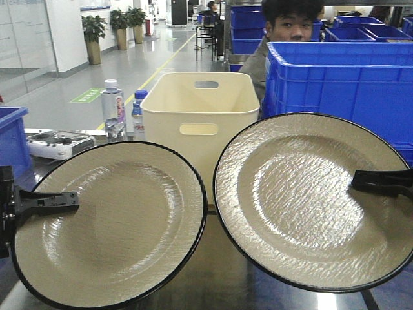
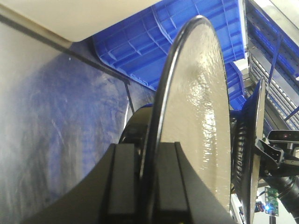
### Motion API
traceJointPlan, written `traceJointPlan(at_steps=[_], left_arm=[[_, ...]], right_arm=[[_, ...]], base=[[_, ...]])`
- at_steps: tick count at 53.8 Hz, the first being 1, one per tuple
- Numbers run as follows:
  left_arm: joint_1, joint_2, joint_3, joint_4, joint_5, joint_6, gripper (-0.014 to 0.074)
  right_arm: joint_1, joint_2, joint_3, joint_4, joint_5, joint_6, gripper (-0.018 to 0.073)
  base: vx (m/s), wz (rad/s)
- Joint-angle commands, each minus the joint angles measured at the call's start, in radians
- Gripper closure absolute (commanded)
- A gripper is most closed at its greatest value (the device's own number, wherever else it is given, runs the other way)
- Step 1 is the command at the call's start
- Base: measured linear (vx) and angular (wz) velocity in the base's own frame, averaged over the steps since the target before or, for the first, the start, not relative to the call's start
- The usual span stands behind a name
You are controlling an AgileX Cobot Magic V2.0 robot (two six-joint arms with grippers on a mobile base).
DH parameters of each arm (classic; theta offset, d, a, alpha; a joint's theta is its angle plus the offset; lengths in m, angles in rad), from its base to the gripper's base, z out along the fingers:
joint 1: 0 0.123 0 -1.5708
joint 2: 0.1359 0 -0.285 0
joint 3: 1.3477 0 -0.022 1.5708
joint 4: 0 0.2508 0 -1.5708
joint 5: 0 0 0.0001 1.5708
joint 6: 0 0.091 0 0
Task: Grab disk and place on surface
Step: 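Hold both plates raised while the base drives to the steel counter, then lower the left gripper's plate onto the counter in front of the bin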
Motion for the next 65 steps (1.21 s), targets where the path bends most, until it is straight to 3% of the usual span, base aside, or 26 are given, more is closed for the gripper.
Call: traceJointPlan(at_steps=[1,56,65], left_arm=[[-0.005,-0.045,-0.029,-0.137,0.079,-0.017,0.0598],[-0.005,-0.045,-0.029,-0.139,0.079,-0.017,0.0598],[-0.005,-0.045,-0.029,-0.139,0.079,-0.017,0.0598]], right_arm=[[-0.005,-0.027,-0.033,0.136,0.017,-0.003,0.0568],[-0.005,-0.027,-0.033,0.142,-0.032,-0.002,0.0568],[-0.005,-0.027,-0.033,0.229,-0.094,0.006,0.0568]], base=[[0.17,-0.16],[0.04,-0.03],[0.00,0.00]])
